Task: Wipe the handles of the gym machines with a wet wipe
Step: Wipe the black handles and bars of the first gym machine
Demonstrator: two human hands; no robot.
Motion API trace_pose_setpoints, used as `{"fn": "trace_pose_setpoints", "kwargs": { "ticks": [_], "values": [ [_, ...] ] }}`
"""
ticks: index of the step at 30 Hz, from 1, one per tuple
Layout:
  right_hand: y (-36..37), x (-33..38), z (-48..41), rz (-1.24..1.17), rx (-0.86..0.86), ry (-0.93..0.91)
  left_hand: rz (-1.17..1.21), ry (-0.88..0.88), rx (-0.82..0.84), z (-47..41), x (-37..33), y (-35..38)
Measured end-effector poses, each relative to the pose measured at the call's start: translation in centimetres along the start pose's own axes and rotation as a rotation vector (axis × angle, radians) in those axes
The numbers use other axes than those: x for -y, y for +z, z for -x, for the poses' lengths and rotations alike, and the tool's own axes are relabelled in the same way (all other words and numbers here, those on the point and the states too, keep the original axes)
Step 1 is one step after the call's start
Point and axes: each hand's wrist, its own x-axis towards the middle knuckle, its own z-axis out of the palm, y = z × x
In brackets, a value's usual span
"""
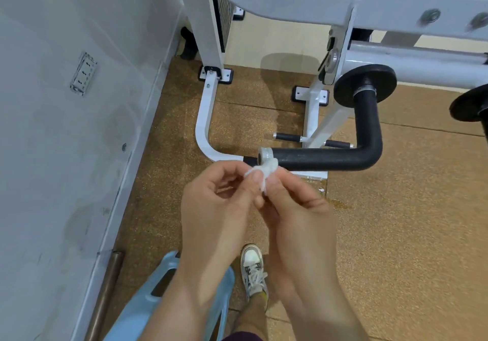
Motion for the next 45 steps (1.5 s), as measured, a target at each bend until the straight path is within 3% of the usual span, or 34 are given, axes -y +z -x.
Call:
{"fn": "trace_pose_setpoints", "kwargs": {
  "ticks": [4,6,9,13,16,20,24,32,36,41,45],
  "values": [
    [-0.6,2.6,-0.1,0.601,0.139,-0.429,0.170,-0.114,-0.068,-0.6,-0.2,-0.7],
    [-0.8,3.9,-0.9,0.787,0.237,-0.517,0.219,-0.126,0.019,-0.6,-0.7,-0.7],
    [-0.8,5.6,-2.0,0.932,0.365,-0.570,0.126,-0.073,0.164,-0.3,-1.7,0.1],
    [-0.2,7.7,-3.1,1.334,0.633,-0.524,-0.242,0.076,-0.014,-0.1,-0.9,1.5],
    [0.3,9.5,-5.0,1.479,0.683,-0.536,-0.516,0.231,0.013,0.0,-0.7,2.2],
    [0.8,11.0,-8.0,1.598,0.616,-0.669,-0.521,0.187,-0.018,-0.8,-0.5,2.3],
    [0.7,10.9,-8.6,1.780,0.765,-0.595,-0.360,0.098,-0.061,-1.6,-0.3,2.3],
    [3.4,9.3,-9.9,1.773,0.939,-0.462,-0.142,-0.085,-0.226,-1.9,-0.4,3.7],
    [1.6,11.8,-10.8,1.952,0.932,-0.426,-0.258,-0.038,-0.138,-2.0,-0.3,3.7],
    [3.0,10.3,-11.6,1.726,0.993,-0.308,-0.273,-0.012,0.089,-2.4,-0.2,3.7],
    [2.2,11.1,-11.4,1.621,0.995,-0.235,-0.423,0.078,0.147,-2.9,-0.8,3.2]
  ]
}}
